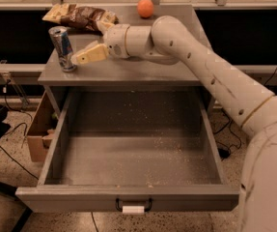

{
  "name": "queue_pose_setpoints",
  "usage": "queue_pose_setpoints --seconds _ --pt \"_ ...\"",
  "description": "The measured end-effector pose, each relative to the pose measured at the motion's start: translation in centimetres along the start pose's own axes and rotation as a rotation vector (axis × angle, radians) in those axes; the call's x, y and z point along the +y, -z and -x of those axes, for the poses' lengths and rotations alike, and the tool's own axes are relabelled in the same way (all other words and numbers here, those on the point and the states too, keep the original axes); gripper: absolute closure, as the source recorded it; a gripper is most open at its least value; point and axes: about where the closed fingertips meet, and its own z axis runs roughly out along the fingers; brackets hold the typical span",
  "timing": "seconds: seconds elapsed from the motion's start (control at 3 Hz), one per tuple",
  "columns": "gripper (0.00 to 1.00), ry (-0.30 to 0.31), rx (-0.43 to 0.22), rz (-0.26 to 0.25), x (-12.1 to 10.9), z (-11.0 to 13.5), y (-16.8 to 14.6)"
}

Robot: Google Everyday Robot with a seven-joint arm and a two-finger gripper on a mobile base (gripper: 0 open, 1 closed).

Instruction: Place redbull can into top drawer

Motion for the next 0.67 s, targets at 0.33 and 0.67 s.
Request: queue_pose_setpoints --seconds 0.33,0.67 --pt "0.0 0.013 -0.003 0.013 0.2 1.0 -2.7" --pt "0.0 0.011 0.043 0.043 0.9 1.9 -4.8"
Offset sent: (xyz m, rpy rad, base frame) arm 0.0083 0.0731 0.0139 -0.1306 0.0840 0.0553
